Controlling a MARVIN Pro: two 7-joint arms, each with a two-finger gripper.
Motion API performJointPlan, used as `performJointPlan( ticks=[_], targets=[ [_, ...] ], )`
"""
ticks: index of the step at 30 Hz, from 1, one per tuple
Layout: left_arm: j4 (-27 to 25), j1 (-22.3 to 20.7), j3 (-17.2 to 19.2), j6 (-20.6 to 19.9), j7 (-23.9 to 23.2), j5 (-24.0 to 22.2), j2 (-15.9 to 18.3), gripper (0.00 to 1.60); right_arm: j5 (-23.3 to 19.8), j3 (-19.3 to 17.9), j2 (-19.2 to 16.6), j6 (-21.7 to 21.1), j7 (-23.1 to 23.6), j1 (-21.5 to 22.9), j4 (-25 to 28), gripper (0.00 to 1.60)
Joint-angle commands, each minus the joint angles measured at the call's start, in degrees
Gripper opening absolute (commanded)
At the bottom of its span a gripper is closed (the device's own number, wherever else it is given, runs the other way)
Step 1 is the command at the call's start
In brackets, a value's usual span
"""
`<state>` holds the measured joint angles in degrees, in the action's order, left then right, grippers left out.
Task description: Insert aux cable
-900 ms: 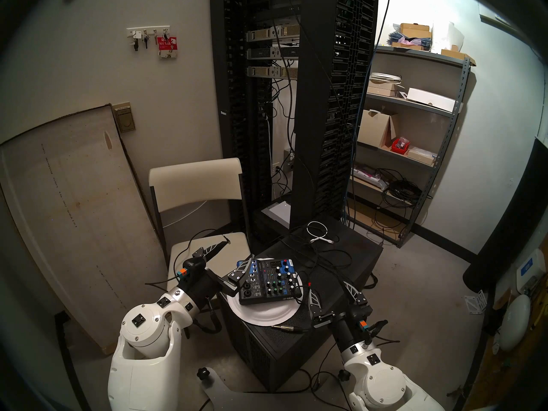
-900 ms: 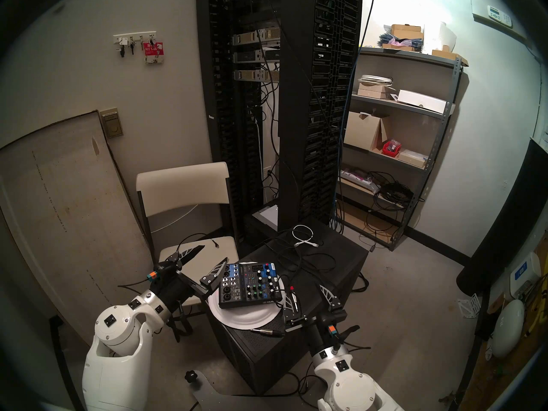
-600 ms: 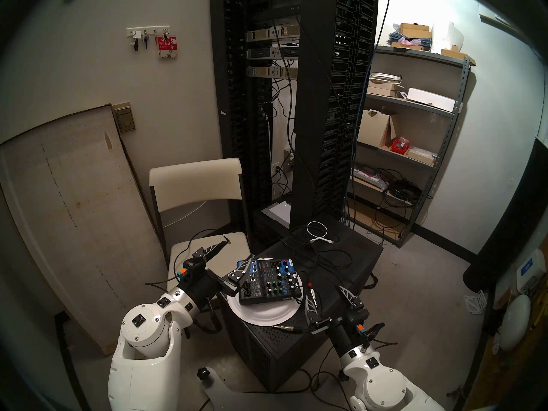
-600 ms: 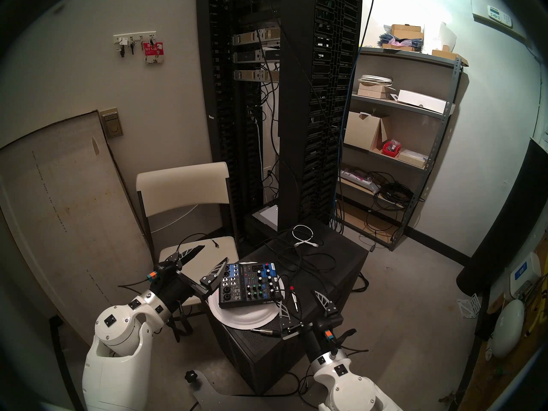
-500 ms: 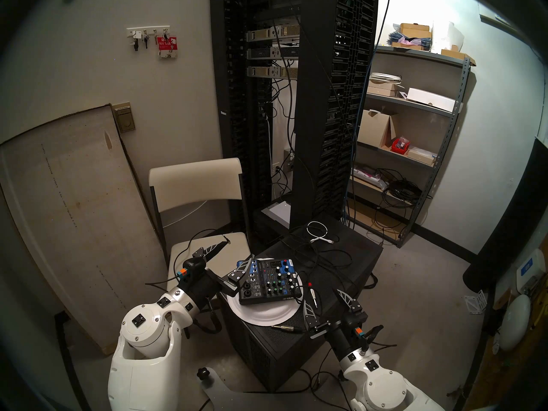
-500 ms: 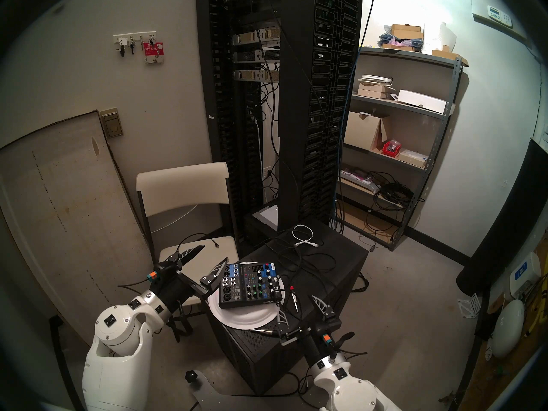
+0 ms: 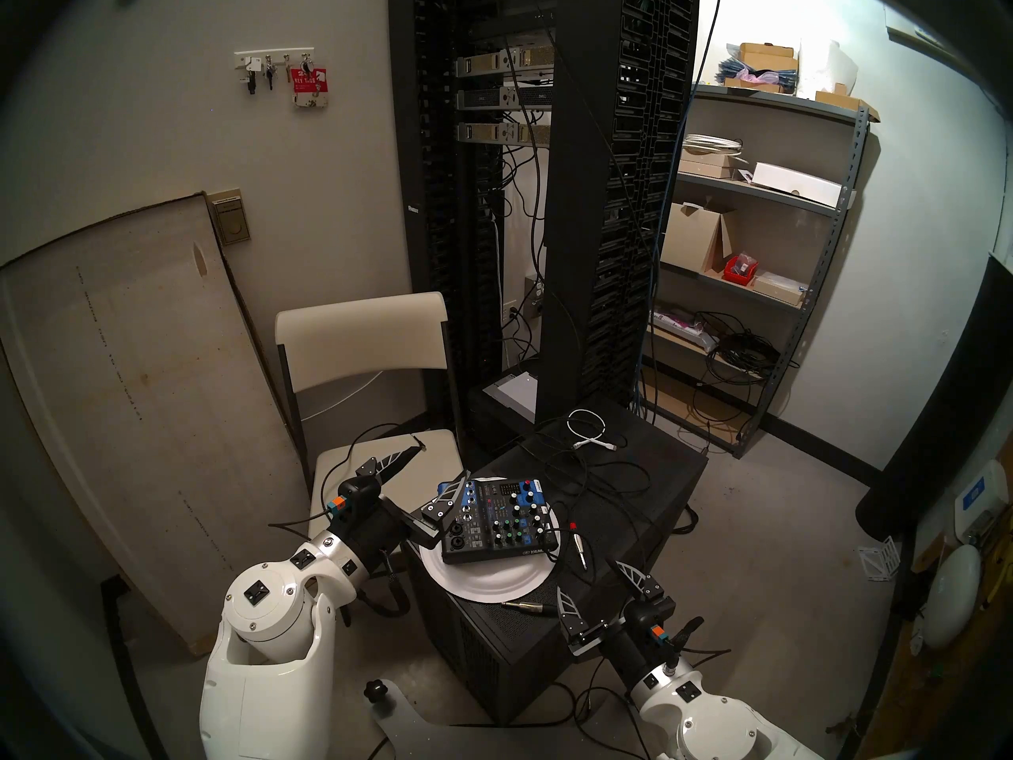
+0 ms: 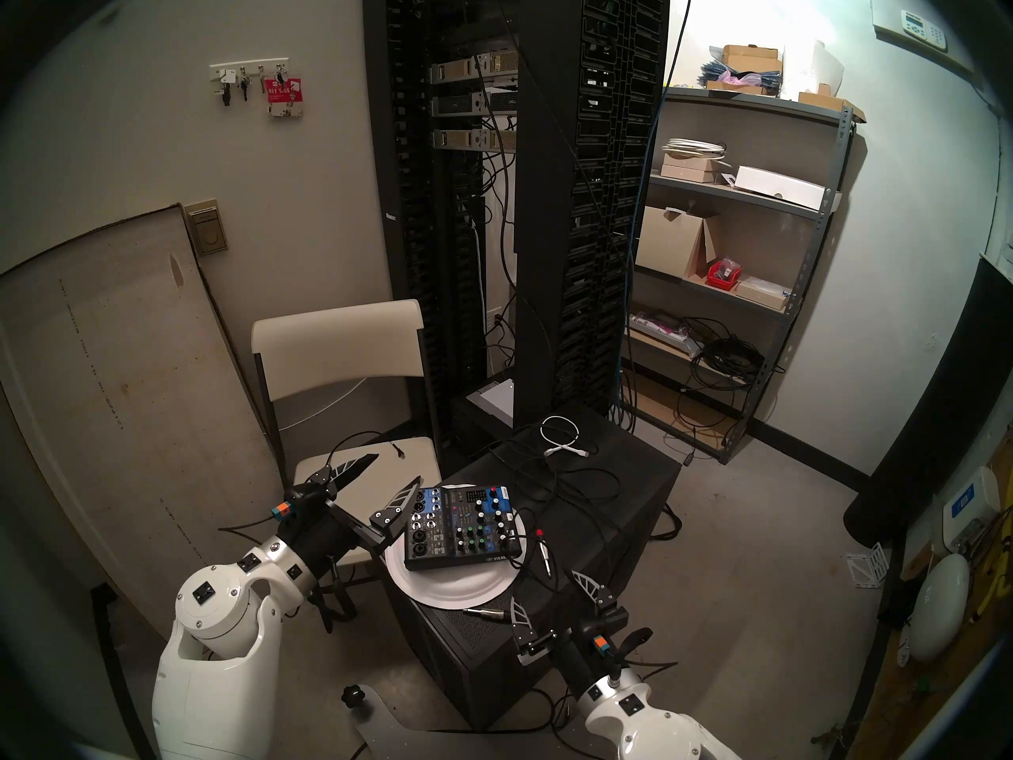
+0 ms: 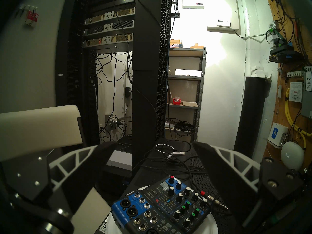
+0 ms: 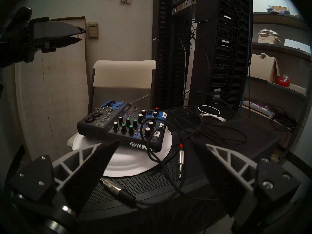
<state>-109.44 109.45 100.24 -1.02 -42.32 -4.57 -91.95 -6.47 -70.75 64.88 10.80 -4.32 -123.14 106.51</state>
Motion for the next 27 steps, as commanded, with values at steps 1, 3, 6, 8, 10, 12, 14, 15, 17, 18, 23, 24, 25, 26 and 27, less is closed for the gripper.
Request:
performJointPlan(
  ticks=[1,3,6,8,10,12,14,15,17,18,23,24,25,26,27],
  targets=[
    [-0.9,-0.04,0.05,0.07,0.05,0.03,0.01,1.6,-0.55,0.15,-1.35,-0.31,3.03,2.82,-1.17,1.6],
    [-0.89,-0.05,0.05,0.07,0.05,0.03,0.01,1.6,-0.42,0.22,-1.61,-0.68,3.83,3.75,-1.72,1.6],
    [-0.88,-0.06,0.06,0.08,0.03,0.02,0.0,1.6,-0.64,0.4,-2.09,-1.52,5.67,5.33,-2.55,1.6],
    [-0.87,-0.07,0.06,0.09,0.03,0.02,0.0,1.6,-0.68,0.58,-2.79,-2.21,7.37,6.57,-3.2,1.6],
    [-0.86,-0.07,0.06,0.09,0.02,0.02,0.0,1.6,-0.69,0.63,-2.98,-2.4,7.96,7.08,-3.46,1.6],
    [-0.84,-0.08,0.06,0.1,0.01,0.01,0.0,1.6,-1.33,0.6,-3.92,-3.71,10.46,8.62,-3.7,1.6],
    [-0.84,-0.08,0.06,0.1,0.01,0.01,0.0,1.6,-1.17,0.56,-4.19,-3.89,11.02,9.06,-3.74,1.6],
    [-0.83,-0.09,0.06,0.11,0.0,0.01,0.0,1.6,-0.99,0.44,-4.69,-4.35,11.65,9.56,-3.74,1.6],
    [-0.82,-0.09,0.07,0.11,0.0,0.01,0.0,1.6,-1.12,0.22,-5.58,-5.13,13.28,10.44,-3.75,1.6],
    [-0.82,-0.09,0.07,0.11,0.0,0.01,0.0,1.6,-1.36,0.09,-5.94,-5.56,13.95,10.73,-3.68,1.6],
    [-0.83,-0.09,0.07,0.11,-0.01,0.02,-0.01,1.6,-1.6,-0.15,-8.37,-8.54,18.68,12.78,-3.97,1.6],
    [-0.84,-0.08,0.07,0.1,-0.01,0.02,-0.01,1.6,-1.63,-0.23,-8.53,-8.74,19.25,13.13,-4.36,1.6],
    [-0.84,-0.08,0.07,0.1,0.0,0.02,-0.01,1.6,-1.75,-0.22,-8.85,-9.39,20.31,13.73,-4.77,1.6],
    [-0.84,-0.08,0.07,0.1,-0.01,0.02,-0.01,1.6,-1.75,-0.19,-9.08,-9.64,20.99,14.15,-5.04,1.6],
    [-0.85,-0.08,0.07,0.1,-0.01,0.03,-0.02,1.6,-1.72,-0.15,-9.34,-9.89,21.91,14.67,-5.35,1.6]
  ],
)
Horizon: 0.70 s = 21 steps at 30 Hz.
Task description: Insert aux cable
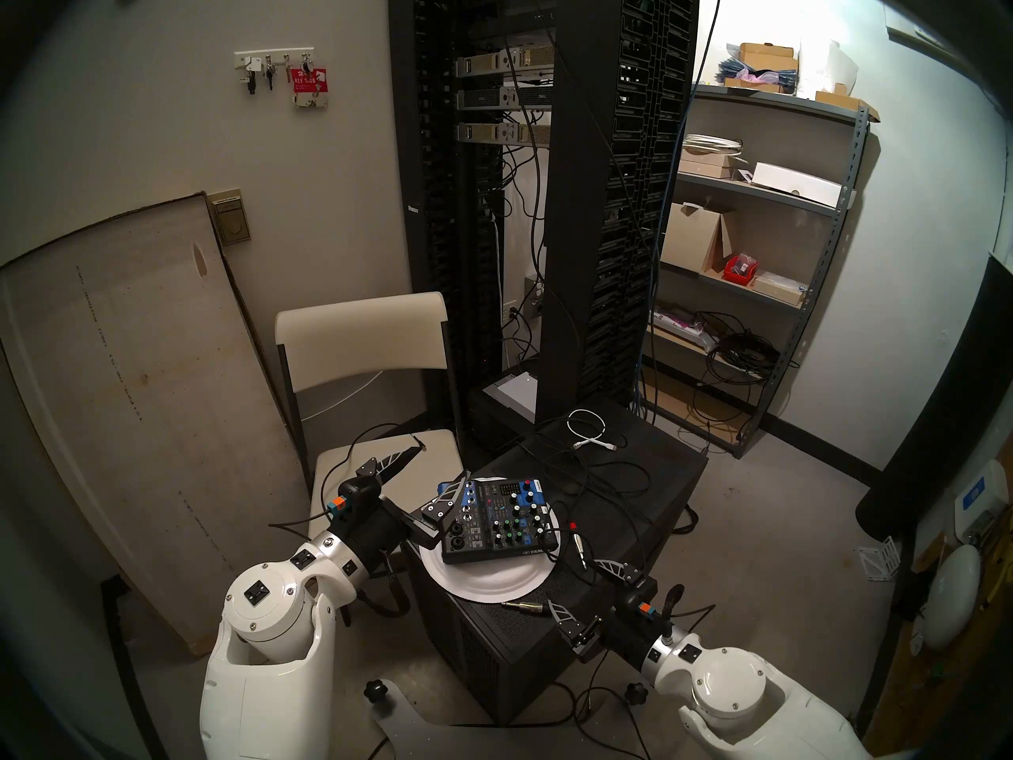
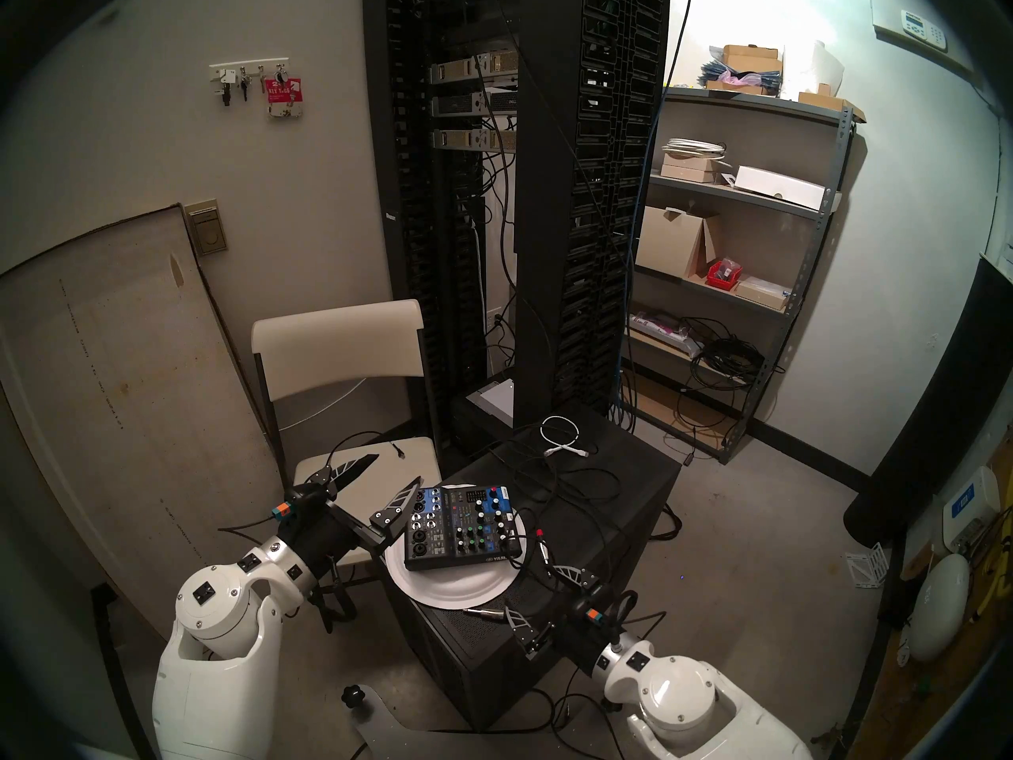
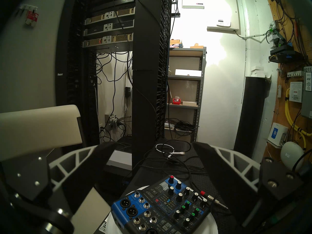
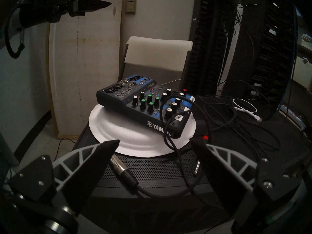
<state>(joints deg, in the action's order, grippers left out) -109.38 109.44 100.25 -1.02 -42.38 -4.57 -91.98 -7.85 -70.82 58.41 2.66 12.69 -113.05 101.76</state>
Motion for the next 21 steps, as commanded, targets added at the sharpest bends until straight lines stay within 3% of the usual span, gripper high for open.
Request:
performJointPlan(
  ticks=[1,7,21],
  targets=[
    [-0.91,-0.07,0.06,0.1,0.05,0.02,0.01,1.6,-0.55,-0.04,-3.13,-2.23,5.97,5.09,-0.79,1.6],
    [-0.94,-0.06,0.06,0.09,0.05,0.04,0.01,1.6,-1.41,-0.12,-4.48,-3.78,10.95,6.37,-0.84,1.6],
    [-0.95,-0.06,0.07,0.08,0.05,0.05,-0.01,1.6,-0.05,4.03,-1.14,-4.43,13.9,10.4,-5.65,1.6]
  ],
)
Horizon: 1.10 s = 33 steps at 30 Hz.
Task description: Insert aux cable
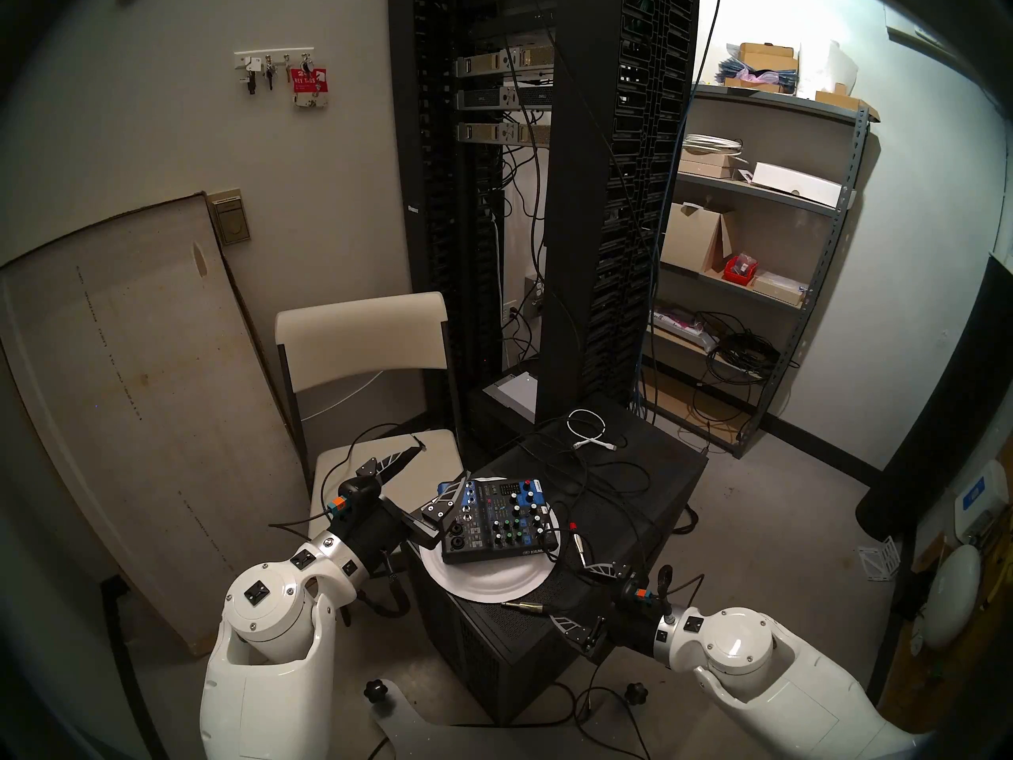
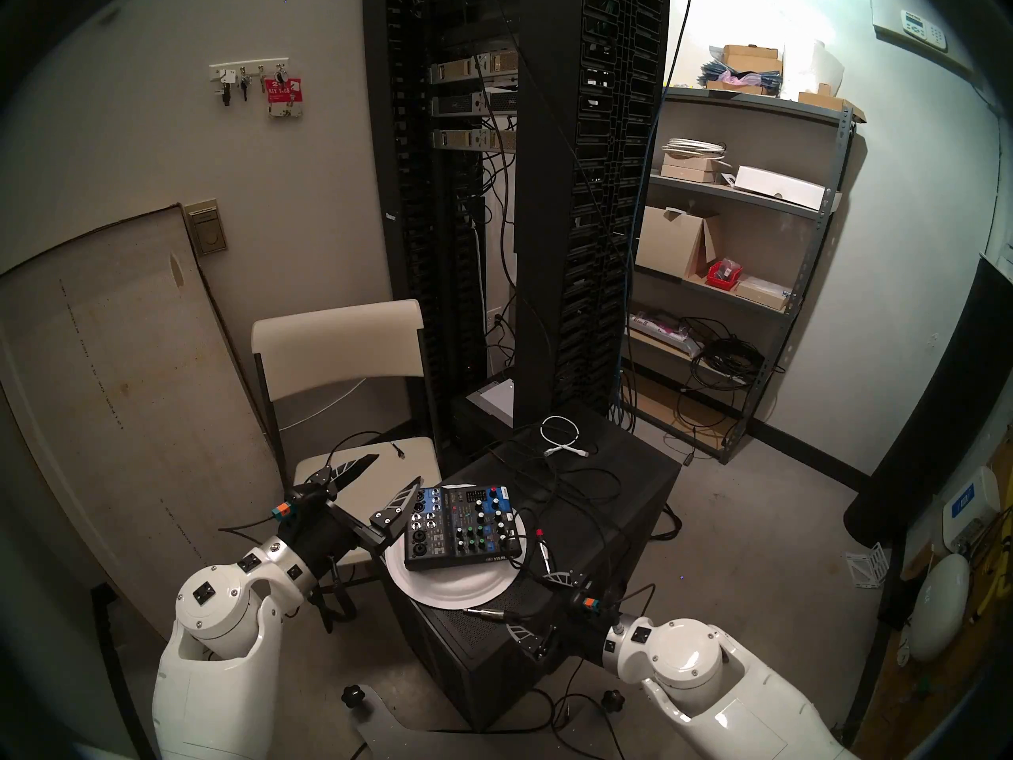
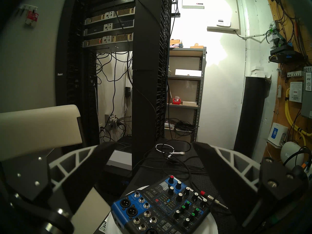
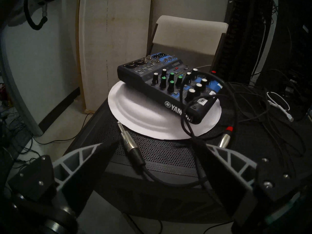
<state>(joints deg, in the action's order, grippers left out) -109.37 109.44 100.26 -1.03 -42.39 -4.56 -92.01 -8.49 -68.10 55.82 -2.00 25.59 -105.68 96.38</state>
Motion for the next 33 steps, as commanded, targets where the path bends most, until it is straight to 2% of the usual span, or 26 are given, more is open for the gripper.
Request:
performJointPlan(
  ticks=[1,13,18,21,23,25,28,30,33],
  targets=[
    [-0.95,-0.06,0.06,0.08,0.06,0.04,0.02,1.6,0.65,1.41,1.58,0.28,0.96,3.17,-0.49,1.6],
    [-0.94,-0.07,0.06,0.09,0.05,0.04,0.01,1.6,3.13,3.28,2.43,-1.22,2.87,6.99,-3.26,1.59],
    [-0.93,-0.08,0.07,0.1,0.04,0.04,0.01,1.6,3.94,3.34,2.09,-2.54,4.25,8.73,-4.04,1.48],
    [-0.93,-0.07,0.07,0.1,0.04,0.04,0.0,1.6,3.99,3.34,2.11,-3.62,5.32,9.64,-4.48,1.31],
    [-0.94,-0.07,0.07,0.09,0.04,0.04,0.0,1.6,4.16,3.52,1.93,-4.61,6.29,10.24,-4.66,1.32],
    [-0.95,-0.07,0.07,0.09,0.04,0.05,0.0,1.6,4.13,3.41,1.95,-4.77,6.93,10.42,-5.08,1.1],
    [-0.96,-0.06,0.07,0.08,0.05,0.06,0.0,1.6,3.68,3.34,1.56,-6.11,8.58,10.59,-5.02,1.14],
    [-0.97,-0.06,0.07,0.07,0.05,0.07,-0.01,1.6,3.85,3.32,1.24,-6.43,8.99,10.44,-4.79,1.31],
    [-0.98,-0.05,0.07,0.07,0.05,0.07,-0.01,1.6,3.88,3.1,1.1,-6.55,9.32,10.09,-4.77,1.37]
  ],
)
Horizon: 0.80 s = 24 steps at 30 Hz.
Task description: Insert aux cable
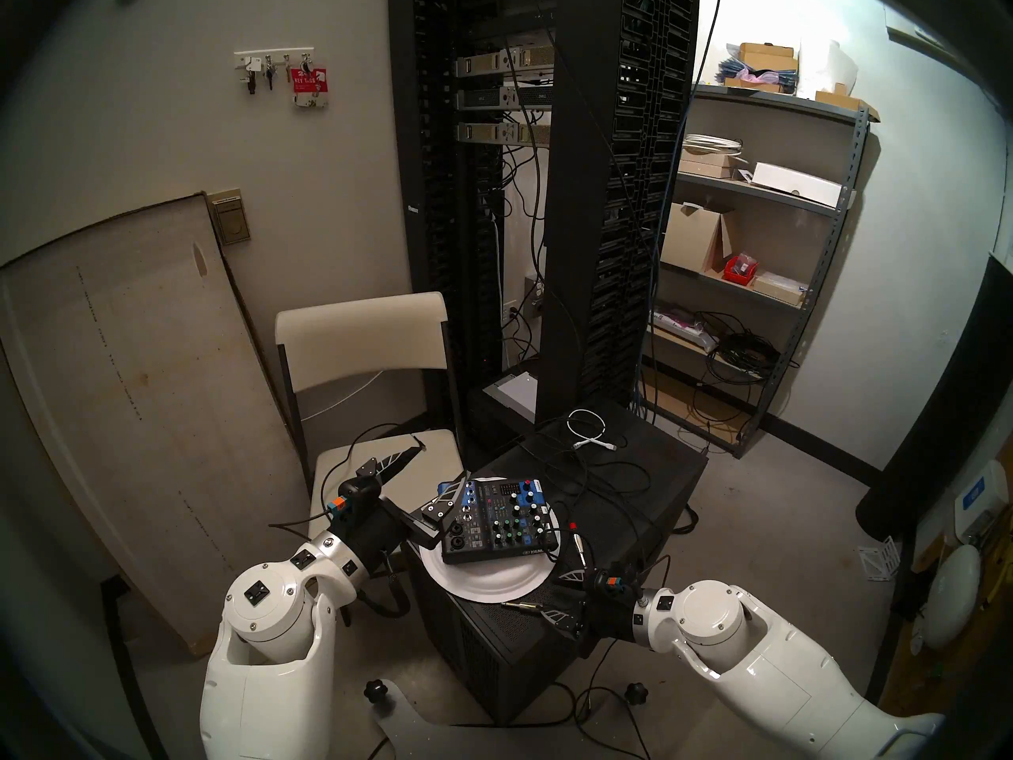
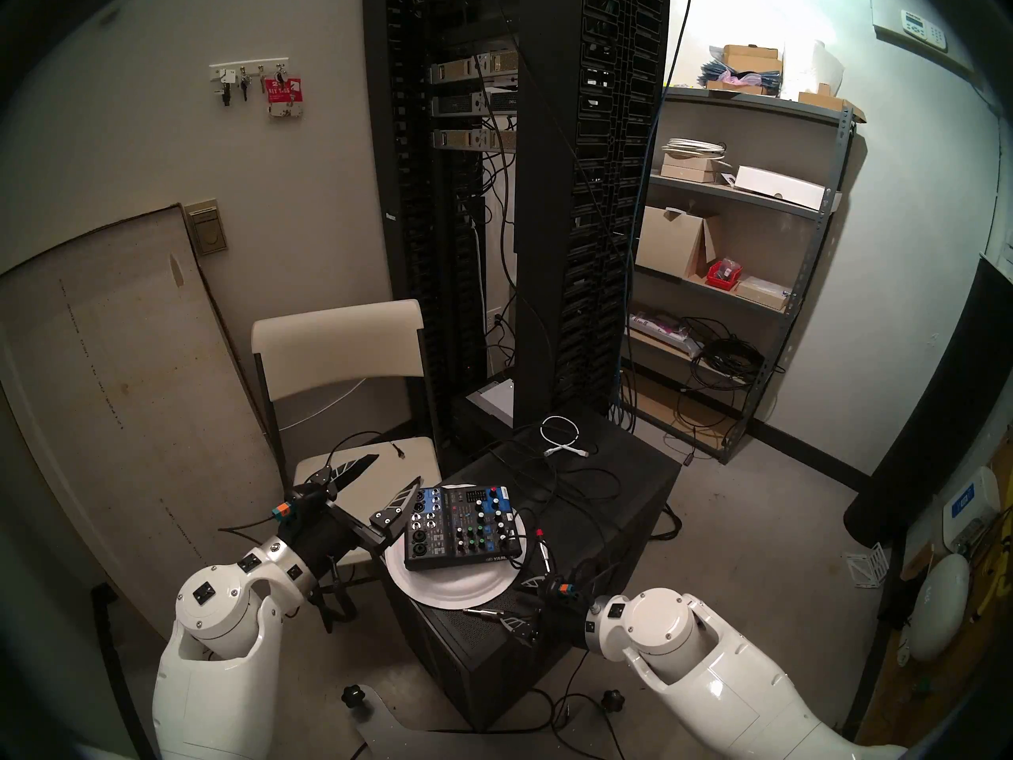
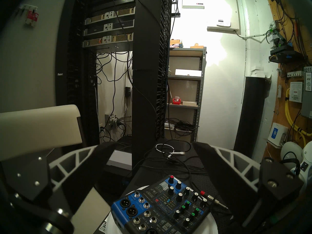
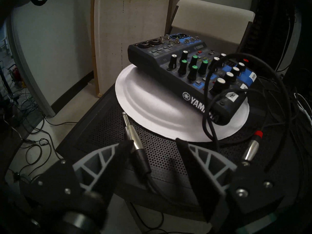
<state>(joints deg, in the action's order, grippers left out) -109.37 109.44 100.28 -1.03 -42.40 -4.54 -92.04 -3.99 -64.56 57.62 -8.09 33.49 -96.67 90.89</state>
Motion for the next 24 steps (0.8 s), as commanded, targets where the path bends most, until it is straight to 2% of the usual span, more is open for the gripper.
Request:
performJointPlan(
  ticks=[1,4,6,13,15,20,22,24],
  targets=[
    [-0.99,-0.05,0.06,0.07,0.07,0.06,0.02,1.6,-0.84,-0.43,-0.91,-0.86,2.09,1.14,0.69,1.37],
    [-0.99,-0.05,0.06,0.07,0.07,0.06,0.02,1.6,-0.68,-0.77,-0.95,-0.59,1.71,0.62,0.79,1.45],
    [-0.99,-0.05,0.06,0.07,0.07,0.06,0.02,1.6,-0.63,-0.87,-0.97,-0.71,1.76,0.53,0.86,1.42],
    [-1.0,-0.05,0.06,0.06,0.07,0.07,0.01,1.6,-0.15,-0.62,-0.67,-0.93,2.08,0.91,-0.79,1.26],
    [-1.0,-0.05,0.06,0.06,0.07,0.07,0.01,1.6,-0.08,-0.46,-0.56,-1.12,2.38,1.25,-1.32,1.14],
    [-0.99,-0.05,0.06,0.06,0.06,0.07,0.01,1.6,0.09,-0.26,-0.31,-1.01,2.85,1.61,-2.25,1.03],
    [-0.99,-0.05,0.06,0.06,0.06,0.07,0.01,1.6,0.21,-0.09,-0.05,-0.87,2.9,1.82,-2.82,1.14],
    [-0.99,-0.05,0.06,0.06,0.06,0.07,0.0,1.6,0.07,-0.01,0.16,-0.9,3.17,2.07,-3.21,1.16]
  ],
)
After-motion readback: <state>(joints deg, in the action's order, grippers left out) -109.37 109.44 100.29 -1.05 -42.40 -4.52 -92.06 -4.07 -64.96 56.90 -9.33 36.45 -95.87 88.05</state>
